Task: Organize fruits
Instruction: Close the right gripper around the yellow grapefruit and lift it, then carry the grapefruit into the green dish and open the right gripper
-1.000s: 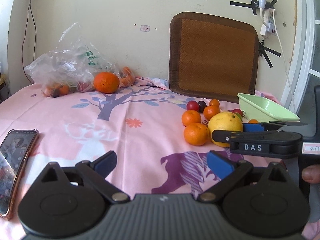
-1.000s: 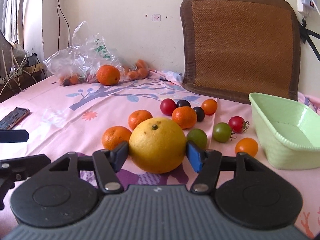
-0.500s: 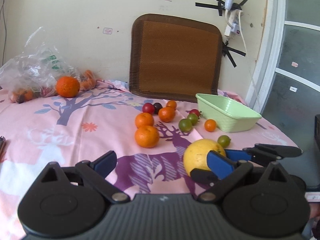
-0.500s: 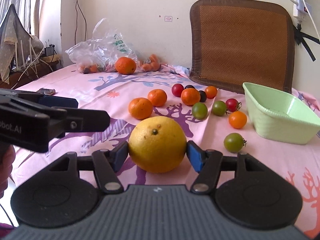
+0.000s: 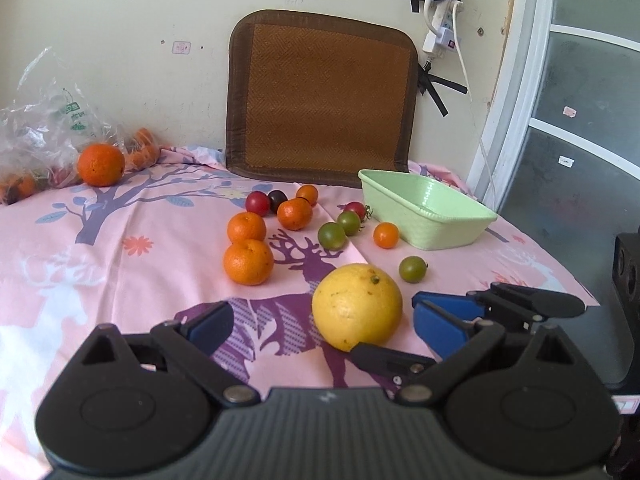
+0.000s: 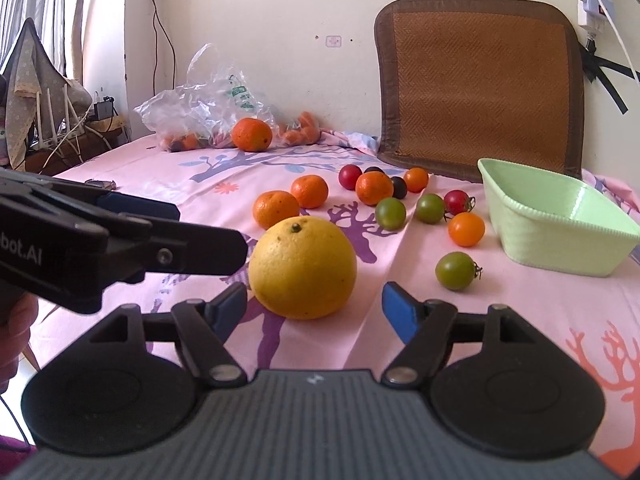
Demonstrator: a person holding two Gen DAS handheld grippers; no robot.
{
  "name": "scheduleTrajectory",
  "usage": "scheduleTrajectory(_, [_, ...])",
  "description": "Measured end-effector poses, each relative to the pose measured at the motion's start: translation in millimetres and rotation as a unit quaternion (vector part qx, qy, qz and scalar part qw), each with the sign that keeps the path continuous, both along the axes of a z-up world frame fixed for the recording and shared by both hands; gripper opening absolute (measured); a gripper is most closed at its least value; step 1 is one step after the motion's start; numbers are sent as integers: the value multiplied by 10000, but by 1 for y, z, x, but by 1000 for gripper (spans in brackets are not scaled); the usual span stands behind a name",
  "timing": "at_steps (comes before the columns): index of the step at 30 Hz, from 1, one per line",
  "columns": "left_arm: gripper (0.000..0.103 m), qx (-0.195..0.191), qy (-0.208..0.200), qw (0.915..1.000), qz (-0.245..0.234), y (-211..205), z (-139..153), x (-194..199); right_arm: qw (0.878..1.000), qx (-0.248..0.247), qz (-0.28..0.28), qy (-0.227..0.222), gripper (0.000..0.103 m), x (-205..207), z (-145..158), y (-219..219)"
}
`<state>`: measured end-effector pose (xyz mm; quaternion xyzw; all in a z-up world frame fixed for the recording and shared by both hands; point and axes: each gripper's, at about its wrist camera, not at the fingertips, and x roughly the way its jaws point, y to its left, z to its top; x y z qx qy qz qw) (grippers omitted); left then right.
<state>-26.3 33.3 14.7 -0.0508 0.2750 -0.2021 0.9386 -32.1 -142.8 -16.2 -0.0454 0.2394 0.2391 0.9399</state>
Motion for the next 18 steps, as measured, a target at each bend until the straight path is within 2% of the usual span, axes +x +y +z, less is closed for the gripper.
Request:
scheduleTrajectory(8, [97, 78, 188, 9998, -58, -8, 1, 22, 9987, -273, 411, -150, 77, 7, 0, 9])
scheduleTrajectory(11, [86, 150, 327, 9993, -136, -18, -5, 31, 9975, -452, 516, -170, 77, 12, -1, 13])
scheduleTrajectory(13, [87, 58, 504, 9985, -225, -21, -10, 40, 9966, -551, 583, -179, 77, 18, -4, 15])
scheduleTrajectory(14, [84, -38, 611, 9977, -290, -22, -13, 44, 9962, -595, 614, -141, 74, 21, -6, 16])
scheduleTrajectory(15, [78, -147, 713, 9966, -384, -23, -15, 48, 9963, -609, 594, -138, 67, 24, -6, 15])
scheduleTrajectory(16, [64, -244, 802, 9953, -482, -26, -15, 50, 9968, -522, 590, -129, 67, 25, -5, 13])
scheduleTrajectory(18, [64, -98, 697, 9969, -366, -35, -9, 49, 9979, -355, 493, -235, 66, 27, 0, 5])
